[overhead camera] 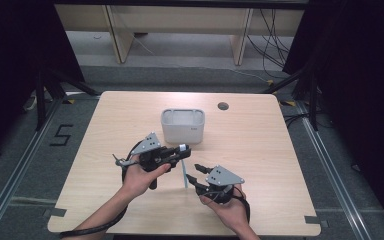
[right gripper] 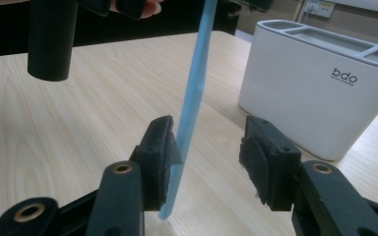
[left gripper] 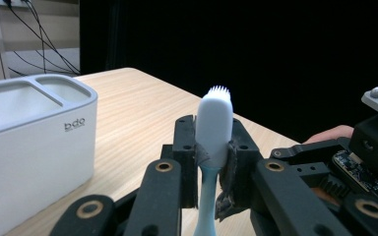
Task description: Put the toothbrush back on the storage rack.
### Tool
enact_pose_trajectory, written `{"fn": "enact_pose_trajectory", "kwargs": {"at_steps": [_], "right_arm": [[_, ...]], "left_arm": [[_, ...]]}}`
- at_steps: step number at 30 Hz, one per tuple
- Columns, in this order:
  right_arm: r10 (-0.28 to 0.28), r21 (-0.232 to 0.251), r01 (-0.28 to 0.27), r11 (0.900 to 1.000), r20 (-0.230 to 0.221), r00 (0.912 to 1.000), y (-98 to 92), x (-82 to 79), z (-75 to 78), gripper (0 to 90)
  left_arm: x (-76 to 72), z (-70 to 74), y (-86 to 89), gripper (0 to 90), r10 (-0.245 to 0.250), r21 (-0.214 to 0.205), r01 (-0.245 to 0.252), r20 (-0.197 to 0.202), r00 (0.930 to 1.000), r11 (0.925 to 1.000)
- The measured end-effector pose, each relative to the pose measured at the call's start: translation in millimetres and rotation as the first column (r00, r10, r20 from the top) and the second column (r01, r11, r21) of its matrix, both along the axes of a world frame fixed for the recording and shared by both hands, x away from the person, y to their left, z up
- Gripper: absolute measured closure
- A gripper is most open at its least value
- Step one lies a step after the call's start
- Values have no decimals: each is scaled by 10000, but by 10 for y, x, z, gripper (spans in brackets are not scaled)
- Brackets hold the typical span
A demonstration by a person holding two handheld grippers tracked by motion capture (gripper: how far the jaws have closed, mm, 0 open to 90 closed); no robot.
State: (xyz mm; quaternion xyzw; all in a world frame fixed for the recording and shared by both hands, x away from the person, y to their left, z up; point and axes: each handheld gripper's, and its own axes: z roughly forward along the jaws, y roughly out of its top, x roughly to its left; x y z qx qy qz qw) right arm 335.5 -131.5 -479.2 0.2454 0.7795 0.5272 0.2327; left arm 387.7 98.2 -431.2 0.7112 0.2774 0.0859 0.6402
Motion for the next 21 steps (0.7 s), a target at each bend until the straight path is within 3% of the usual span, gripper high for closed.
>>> {"fn": "enact_pose_trajectory", "kwargs": {"at_steps": [7,9,13,15,16,19,21], "right_arm": [[-29,110,31,9999,-193,9998,-16,-2,-13,530],[-24,96,24,10000,29,10000,-16,9,-11,528],[-53,162,53,9999,-45,10000,-10,12,-1,522],[-14,282,21,9996,-266,9996,-7,10,7,518],[-61,327,64,9994,-93,9999,-6,20,10,518],[23,544,-14,9985,-155,9999,20,32,42,518],[56,665,-31,9978,-382,9993,38,30,62,519]], "left_arm": [[1,79,56,784,224,142,-230,387,9990,9996],[6,91,67,784,272,240,-285,507,9983,9993],[16,101,84,784,435,278,-453,634,9970,9986],[15,103,78,784,527,224,-543,655,9965,9983],[13,104,72,784,547,228,-563,677,9962,9982],[4,109,47,783,561,258,-582,740,9957,9980],[-4,114,18,783,574,334,-604,838,9948,9976]]}}
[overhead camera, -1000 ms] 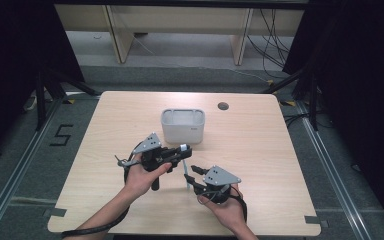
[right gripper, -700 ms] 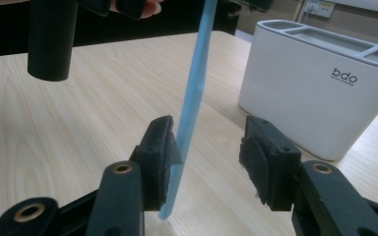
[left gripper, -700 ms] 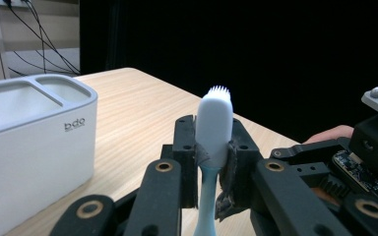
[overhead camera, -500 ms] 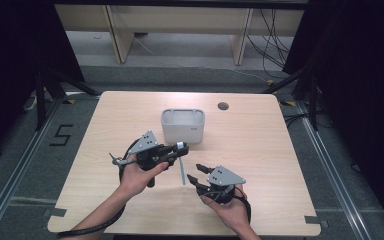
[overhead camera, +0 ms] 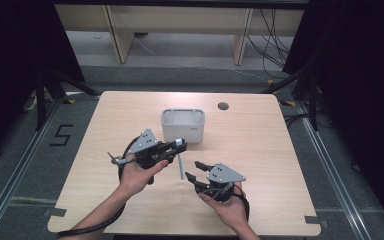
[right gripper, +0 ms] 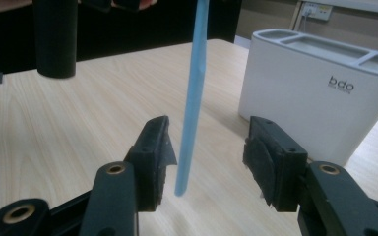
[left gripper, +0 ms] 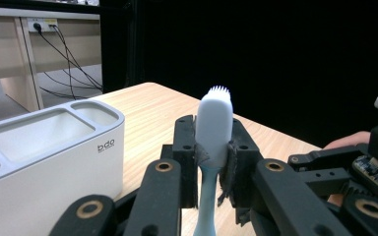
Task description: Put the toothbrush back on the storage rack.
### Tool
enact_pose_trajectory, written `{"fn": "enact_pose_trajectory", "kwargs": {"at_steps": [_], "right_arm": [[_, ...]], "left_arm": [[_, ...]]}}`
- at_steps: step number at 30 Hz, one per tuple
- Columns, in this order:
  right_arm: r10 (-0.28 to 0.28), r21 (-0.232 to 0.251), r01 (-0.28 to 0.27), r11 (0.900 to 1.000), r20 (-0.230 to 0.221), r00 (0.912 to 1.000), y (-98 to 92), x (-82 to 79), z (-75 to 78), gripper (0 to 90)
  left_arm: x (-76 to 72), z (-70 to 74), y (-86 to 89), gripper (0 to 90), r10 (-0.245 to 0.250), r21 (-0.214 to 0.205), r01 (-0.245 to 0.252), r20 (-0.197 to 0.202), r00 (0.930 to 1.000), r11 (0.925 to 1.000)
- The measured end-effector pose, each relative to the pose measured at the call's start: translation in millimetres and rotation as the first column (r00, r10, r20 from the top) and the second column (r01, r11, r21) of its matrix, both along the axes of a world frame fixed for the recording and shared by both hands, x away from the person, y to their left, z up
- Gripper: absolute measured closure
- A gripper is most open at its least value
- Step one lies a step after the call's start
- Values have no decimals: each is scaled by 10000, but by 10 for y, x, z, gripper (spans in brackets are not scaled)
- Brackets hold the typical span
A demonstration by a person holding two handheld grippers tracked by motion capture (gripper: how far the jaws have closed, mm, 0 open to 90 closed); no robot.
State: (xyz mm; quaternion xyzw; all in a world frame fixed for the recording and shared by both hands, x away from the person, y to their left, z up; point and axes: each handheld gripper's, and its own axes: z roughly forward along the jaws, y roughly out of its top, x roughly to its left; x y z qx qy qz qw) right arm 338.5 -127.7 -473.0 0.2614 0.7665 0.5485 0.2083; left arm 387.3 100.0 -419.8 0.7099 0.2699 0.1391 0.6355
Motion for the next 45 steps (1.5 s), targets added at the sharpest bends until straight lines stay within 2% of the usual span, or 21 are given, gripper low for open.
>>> {"fn": "enact_pose_trajectory", "kwargs": {"at_steps": [1,2,4,5,6,10,12,14,15,17,18,19,20,22,23,26,32,37,38,42,45], "right_arm": [[-65,24,65,10000,354,9994,12,26,41,527],[-28,99,27,9999,134,9999,25,24,55,531],[-124,41,122,9999,520,9986,45,57,91,549],[-73,78,71,9999,251,9997,60,57,107,557],[-130,118,125,9999,458,9989,75,78,116,565],[-32,231,22,9997,430,9991,130,130,135,609],[-161,186,161,9997,3,9999,144,120,145,621],[-188,261,186,9995,81,9998,164,143,146,632],[-142,361,128,9993,412,9991,175,172,145,639],[-168,396,168,9991,1,9999,201,168,161,656],[-172,282,159,9995,457,9988,198,196,171,664],[-172,282,159,9995,457,9988,198,196,171,664],[-174,467,178,9988,-77,9998,232,190,179,696],[-262,335,265,9991,-88,9996,233,199,190,728],[-286,302,282,9991,152,9995,232,218,189,747],[-383,349,393,9986,-285,9989,243,204,186,803],[-624,245,626,9977,-85,9980,228,208,193,836],[-818,502,823,9953,-116,9966,213,219,195,840],[-912,366,909,9952,73,9958,197,232,201,840],[-984,316,979,9947,125,9951,158,259,222,840],[-964,491,965,9941,-45,9953,144,279,233,840]], "left_arm": [[-5,6,-30,783,3,50,-3,79,10000,10000],[-5,8,-42,784,8,80,-9,105,9999,10000],[-6,12,-55,783,23,65,-24,102,9999,10000],[-2,19,-73,783,32,80,-33,118,9999,10000],[-2,19,-73,783,32,80,-33,118,9999,10000],[5,31,-89,783,85,64,-86,149,9999,9999],[5,32,-89,783,90,72,-91,159,9998,9999],[4,32,-89,783,116,65,-117,176,9998,9999],[3,32,-90,783,123,70,-124,180,9998,9999],[1,32,-92,783,132,68,-134,191,9997,9999],[0,32,-93,783,134,71,-135,191,9997,9999],[0,32,-93,783,134,71,-135,191,9997,9999],[-2,34,-95,783,139,101,-141,205,9997,9998],[-4,36,-100,783,128,85,-130,218,9997,9999],[-4,38,-101,782,130,77,-132,216,9997,9999],[-4,42,-106,782,129,86,-131,247,9996,9999],[-5,40,-123,773,154,130,-159,377,9992,9998],[-30,43,-102,673,220,189,-233,654,9976,9996],[-42,45,-90,647,263,203,-278,686,9973,9994],[-85,50,-6,578,414,301,-444,936,9947,9986],[-125,49,74,545,567,432,-619,1132,9920,9971]]}}
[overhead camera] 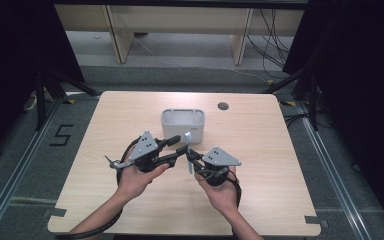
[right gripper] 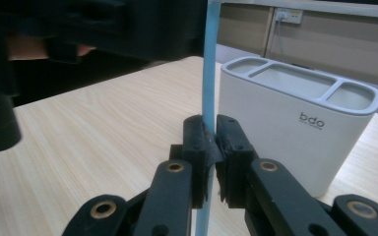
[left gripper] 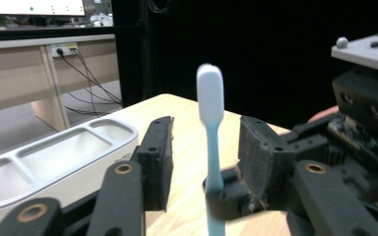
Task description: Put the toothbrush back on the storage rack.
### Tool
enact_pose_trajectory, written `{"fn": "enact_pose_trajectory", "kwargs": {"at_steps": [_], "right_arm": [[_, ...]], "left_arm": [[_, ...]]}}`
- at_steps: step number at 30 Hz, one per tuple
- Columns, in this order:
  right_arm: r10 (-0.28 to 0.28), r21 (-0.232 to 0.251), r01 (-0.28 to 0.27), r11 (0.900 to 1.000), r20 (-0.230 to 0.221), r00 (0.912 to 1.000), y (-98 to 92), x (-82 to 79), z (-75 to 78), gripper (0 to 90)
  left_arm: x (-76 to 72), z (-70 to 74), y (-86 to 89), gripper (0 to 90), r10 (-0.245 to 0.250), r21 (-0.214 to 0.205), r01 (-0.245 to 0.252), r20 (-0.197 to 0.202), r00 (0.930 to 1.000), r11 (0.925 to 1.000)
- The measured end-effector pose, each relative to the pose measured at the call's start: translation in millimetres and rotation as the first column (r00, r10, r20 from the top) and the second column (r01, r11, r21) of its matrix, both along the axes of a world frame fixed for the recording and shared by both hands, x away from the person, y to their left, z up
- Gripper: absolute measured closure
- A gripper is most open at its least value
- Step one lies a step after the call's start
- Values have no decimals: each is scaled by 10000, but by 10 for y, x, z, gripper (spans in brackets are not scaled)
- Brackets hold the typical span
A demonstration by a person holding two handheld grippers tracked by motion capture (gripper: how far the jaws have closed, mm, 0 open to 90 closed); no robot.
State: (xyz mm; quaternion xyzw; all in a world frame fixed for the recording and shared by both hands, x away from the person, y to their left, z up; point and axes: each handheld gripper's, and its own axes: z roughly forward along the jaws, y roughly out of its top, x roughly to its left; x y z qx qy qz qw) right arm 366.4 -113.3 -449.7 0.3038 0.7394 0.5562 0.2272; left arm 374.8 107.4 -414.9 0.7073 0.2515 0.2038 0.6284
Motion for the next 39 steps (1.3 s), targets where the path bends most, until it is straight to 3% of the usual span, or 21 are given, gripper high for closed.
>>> {"fn": "enact_pose_trajectory", "kwargs": {"at_steps": [6,7,16,21,22,23,28,32,38,39], "right_arm": [[-343,58,344,9994,-91,9994,-61,43,50,840],[-356,253,360,9990,-189,9992,-63,51,56,840],[-731,278,723,9970,296,9969,-162,211,212,841],[-898,437,883,9951,335,9954,-208,287,289,840],[-964,646,939,9935,376,9946,-225,321,316,840],[-1004,564,977,9936,474,9938,-238,337,332,840],[-1150,673,1111,9915,574,9917,-261,416,385,840],[-1244,816,1194,9895,599,9904,-250,488,422,840],[-1436,814,1384,9870,619,9877,-279,589,483,840],[-1391,754,1329,9883,838,9867,-294,616,495,840]], "left_arm": [[-71,-47,177,487,362,345,-372,274,9990,9987],[-82,-59,205,480,429,382,-440,285,9987,9983],[-169,-195,473,411,1097,638,-1124,448,9930,9916],[-208,-332,628,366,1585,811,-1610,363,9867,9836],[-208,-388,689,358,1827,964,-1861,429,9822,9778],[-204,-414,719,355,1937,1015,-1977,479,9799,9750],[-220,-547,832,347,2377,893,-2382,162,9712,9671],[-255,-638,872,343,2502,856,-2484,-108,9681,9649],[-288,-751,912,341,2760,917,-2730,-219,9609,9576],[-289,-773,914,338,2801,906,-2774,-188,9598,9565]]}}
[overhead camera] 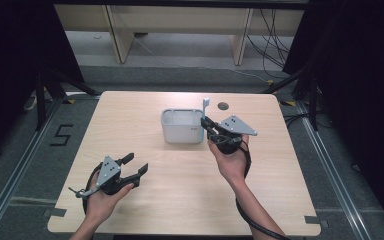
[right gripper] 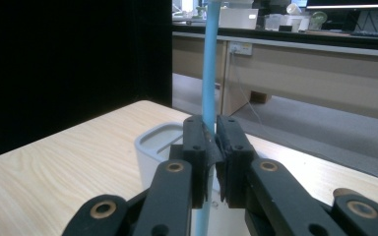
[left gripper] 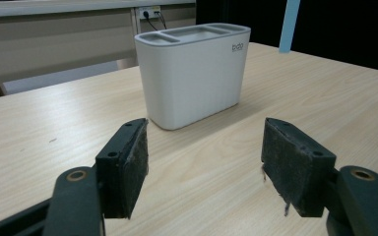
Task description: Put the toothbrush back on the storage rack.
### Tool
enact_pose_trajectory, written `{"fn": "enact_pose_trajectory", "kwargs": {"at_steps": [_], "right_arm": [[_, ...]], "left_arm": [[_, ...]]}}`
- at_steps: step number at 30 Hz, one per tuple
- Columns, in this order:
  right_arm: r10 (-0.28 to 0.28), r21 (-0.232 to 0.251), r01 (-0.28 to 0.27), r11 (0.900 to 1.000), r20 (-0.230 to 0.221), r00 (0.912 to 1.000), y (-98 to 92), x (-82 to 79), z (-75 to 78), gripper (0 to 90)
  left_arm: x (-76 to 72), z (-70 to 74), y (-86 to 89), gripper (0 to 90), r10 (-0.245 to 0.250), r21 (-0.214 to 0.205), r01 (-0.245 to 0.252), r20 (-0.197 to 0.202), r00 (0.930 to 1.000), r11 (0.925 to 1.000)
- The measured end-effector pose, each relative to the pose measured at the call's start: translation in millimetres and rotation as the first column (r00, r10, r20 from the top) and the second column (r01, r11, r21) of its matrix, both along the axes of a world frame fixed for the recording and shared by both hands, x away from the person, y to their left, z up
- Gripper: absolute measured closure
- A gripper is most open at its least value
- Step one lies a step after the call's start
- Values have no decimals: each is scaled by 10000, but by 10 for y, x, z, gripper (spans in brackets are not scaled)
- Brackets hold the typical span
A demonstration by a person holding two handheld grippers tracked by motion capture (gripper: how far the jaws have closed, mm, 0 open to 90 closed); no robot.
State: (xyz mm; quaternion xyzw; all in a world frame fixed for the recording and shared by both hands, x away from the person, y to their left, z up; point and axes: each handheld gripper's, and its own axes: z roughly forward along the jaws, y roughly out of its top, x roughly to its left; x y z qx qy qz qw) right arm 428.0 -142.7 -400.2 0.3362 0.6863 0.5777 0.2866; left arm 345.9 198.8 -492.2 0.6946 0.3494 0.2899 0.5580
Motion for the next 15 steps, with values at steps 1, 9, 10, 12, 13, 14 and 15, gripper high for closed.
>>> {"fn": "enact_pose_trajectory", "kwargs": {"at_steps": [1,9,10,12,13,14,15], "right_arm": [[-79,162,82,9998,-160,9998,3,5,9,840],[-209,177,209,9996,-17,9998,11,78,140,840],[-320,-13,321,9995,381,9988,10,113,170,840],[-216,220,214,9995,91,9997,35,126,183,840],[-324,170,321,9993,158,9994,35,132,190,840],[-343,135,341,9993,177,9993,41,142,195,840],[-359,263,359,9990,14,9994,53,140,197,840]], "left_arm": [[0,0,0,335,0,0,0,0,10000,10000],[-26,-123,46,317,422,-126,-424,-146,9990,9990],[-28,-137,53,314,463,-131,-465,-146,9988,9988],[-1,-191,72,310,513,-216,-512,50,9987,9985],[-17,-194,81,308,650,-92,-651,-143,9978,9978],[-13,-205,84,305,663,-70,-664,-121,9977,9978],[-2,-218,81,302,635,-157,-636,-12,9980,9979]]}}
